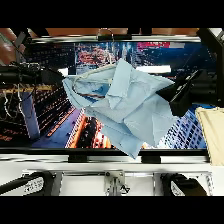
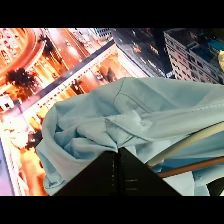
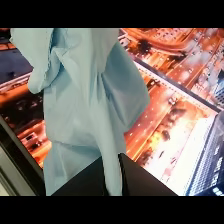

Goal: Fold the shirts.

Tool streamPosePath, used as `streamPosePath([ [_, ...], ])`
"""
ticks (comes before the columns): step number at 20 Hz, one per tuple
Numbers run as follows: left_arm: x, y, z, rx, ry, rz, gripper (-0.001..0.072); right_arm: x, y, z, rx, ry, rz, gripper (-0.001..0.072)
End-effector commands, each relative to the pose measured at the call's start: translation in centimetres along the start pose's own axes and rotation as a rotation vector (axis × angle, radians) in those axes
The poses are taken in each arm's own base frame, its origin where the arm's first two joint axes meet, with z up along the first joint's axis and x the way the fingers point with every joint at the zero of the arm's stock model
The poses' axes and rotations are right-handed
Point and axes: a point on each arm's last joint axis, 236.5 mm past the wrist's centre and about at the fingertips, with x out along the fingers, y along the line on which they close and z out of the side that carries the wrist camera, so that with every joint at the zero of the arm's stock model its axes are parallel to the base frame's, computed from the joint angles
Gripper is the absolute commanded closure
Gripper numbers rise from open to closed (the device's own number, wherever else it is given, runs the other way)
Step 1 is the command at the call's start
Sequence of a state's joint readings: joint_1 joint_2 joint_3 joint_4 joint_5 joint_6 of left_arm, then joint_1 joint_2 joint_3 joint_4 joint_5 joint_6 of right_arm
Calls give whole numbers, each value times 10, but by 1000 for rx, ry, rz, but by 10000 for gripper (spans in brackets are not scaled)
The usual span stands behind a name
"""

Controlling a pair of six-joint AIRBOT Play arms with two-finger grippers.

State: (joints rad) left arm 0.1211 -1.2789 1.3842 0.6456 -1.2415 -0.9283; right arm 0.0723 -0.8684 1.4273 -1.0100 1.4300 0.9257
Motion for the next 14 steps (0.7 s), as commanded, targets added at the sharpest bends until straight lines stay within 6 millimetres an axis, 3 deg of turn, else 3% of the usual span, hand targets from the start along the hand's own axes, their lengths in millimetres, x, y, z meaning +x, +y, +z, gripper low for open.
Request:
streamPosePath([
  [1, -8, 6, -17, 17, 86, 28, 662, 0, -10, 5, -10, -19, -42, 641],
  [3, -12, 13, -46, 13, 210, 54, 662, -1, -16, 12, -18, -51, -67, 641],
  [5, -15, 7, -56, 14, 252, 35, 662, 0, -19, 15, -33, -63, -76, 641],
  [7, -11, -10, -37, -2, 174, -32, 661, 5, -15, 8, -40, -28, -44, 641],
  [11, -14, -44, 38, -76, -137, -185, 661, 16, -6, -12, -30, 62, 30, 642],
  [14, -18, -56, 53, -68, -202, -239, 661, 16, -5, -12, -35, 62, 34, 641],
])
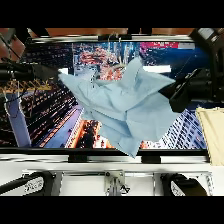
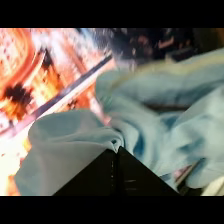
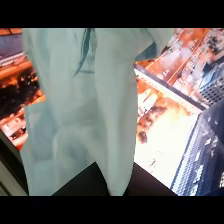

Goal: Fold the shirts.

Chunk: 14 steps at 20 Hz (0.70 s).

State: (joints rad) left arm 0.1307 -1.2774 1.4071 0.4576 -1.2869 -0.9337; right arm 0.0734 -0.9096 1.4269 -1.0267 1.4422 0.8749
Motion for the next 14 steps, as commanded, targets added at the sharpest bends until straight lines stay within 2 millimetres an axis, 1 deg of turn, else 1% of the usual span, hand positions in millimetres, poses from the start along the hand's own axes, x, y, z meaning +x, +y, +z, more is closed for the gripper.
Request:
streamPosePath([
  [1, -1, -17, 25, -15, -103, -77, 661, 2, 4, -1, -3, 8, 25, 641],
  [4, 0, -9, 14, 0, -61, -47, 662, 2, 9, 2, 0, -8, 47, 641],
  [6, -1, -11, 17, 19, -72, -44, 661, 2, 13, 1, -1, -4, 63, 641],
  [7, -1, -13, 12, 23, -52, -53, 662, 2, 13, -2, -3, 8, 65, 641],
  [8, -1, -13, -6, 26, 24, -50, 662, 2, 11, -4, 0, 20, 54, 641],
  [9, -3, -6, -36, -2, 155, -16, 662, 2, 8, -6, 11, 26, 41, 641],
  [10, -10, 8, -80, -58, 339, 56, 662, 2, 4, -7, 16, 30, 26, 641],
  [11, -22, 20, -121, -131, 513, 131, 662, 2, 0, -7, 43, 32, 10, 641],
  [12, -32, 26, -159, -194, 663, 183, 662, 2, -1, -8, 81, 34, 4, 641],
  [13, -32, 26, -186, -230, 745, 187, 662, 3, -1, -10, 140, 44, 4, 641],
  [14, -22, 23, -209, -265, 784, 165, 662, 6, 3, -19, 214, 75, 21, 641],
])
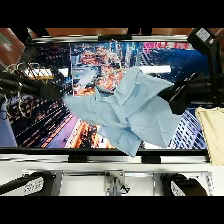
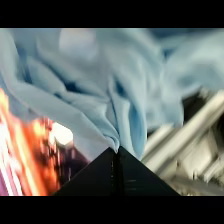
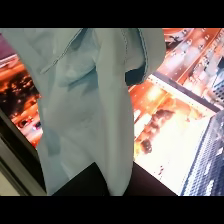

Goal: Fold the shirts.

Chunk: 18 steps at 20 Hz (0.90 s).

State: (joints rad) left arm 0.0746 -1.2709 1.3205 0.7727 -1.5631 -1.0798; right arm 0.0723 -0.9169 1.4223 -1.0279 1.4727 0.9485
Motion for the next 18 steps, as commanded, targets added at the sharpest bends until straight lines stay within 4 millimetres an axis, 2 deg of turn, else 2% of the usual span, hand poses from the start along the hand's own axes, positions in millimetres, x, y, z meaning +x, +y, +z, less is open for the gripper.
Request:
streamPosePath([
  [1, 47, 18, -97, -171, 340, 40, 662, 7, 3, -26, 184, 98, 17, 641],
  [3, 100, 7, -130, -220, 376, -22, 661, 15, 7, -58, 260, 212, 37, 641],
  [4, 123, 3, -143, -235, 378, -31, 661, 18, 5, -64, 268, 231, 31, 641],
  [5, 139, 1, -152, -235, 375, -29, 659, 20, 2, -68, 266, 240, 23, 641],
  [6, 148, 1, -157, -232, 369, -18, 604, 20, 0, -71, 262, 250, 15, 641],
  [8, 151, 5, -142, -232, 314, 4, 119, 19, 4, -76, 247, 276, 30, 641],
  [9, 148, 10, -126, -228, 264, 18, 14, 17, 7, -80, 245, 294, 41, 641],
  [11, 133, 18, -76, -224, 114, 31, 15, 16, 9, -84, 242, 314, 51, 641],
  [14, 98, 21, 14, -209, -166, 38, 46, 16, 7, -84, 235, 311, 41, 641],
  [15, 96, 15, 32, -199, -199, 21, 115, 16, 6, -83, 233, 308, 37, 641],
  [16, 100, 8, 42, -197, -200, -8, 122, 17, 5, -82, 232, 302, 33, 641],
  [18, 128, -4, 44, -208, -144, -68, 124, 18, 2, -79, 231, 287, 24, 641],
])
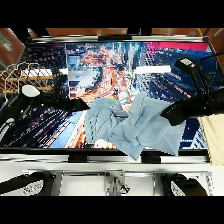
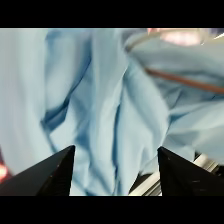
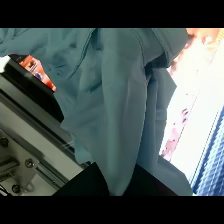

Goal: Fold the shirts.

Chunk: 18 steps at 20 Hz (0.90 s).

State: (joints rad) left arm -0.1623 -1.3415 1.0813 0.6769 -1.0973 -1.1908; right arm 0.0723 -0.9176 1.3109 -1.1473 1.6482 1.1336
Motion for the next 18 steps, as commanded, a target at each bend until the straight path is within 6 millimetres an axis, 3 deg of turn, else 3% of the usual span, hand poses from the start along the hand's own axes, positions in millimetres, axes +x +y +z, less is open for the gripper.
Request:
streamPosePath([
  [1, 35, -21, 17, -32, 14, -81, 123, 0, -3, 4, -2, -18, -12, 640],
  [4, 86, -29, -18, -72, 157, -121, 71, 0, -5, 9, -16, -37, -21, 641],
  [6, 108, -29, -28, -103, 183, -123, 71, 0, -5, 10, -27, -44, -23, 641],
  [12, 145, -25, -23, -190, 135, -131, 86, -1, 0, 22, -47, -93, -4, 641],
  [15, 153, -14, -13, -210, 87, -106, 106, -1, 4, 24, -51, -102, 13, 641],
  [17, 154, -9, -5, -211, 47, -86, 391, -1, 4, 24, -51, -102, 13, 641],
  [18, 154, -7, -1, -212, 33, -79, 451, -1, 4, 24, -51, -100, 14, 641],
])
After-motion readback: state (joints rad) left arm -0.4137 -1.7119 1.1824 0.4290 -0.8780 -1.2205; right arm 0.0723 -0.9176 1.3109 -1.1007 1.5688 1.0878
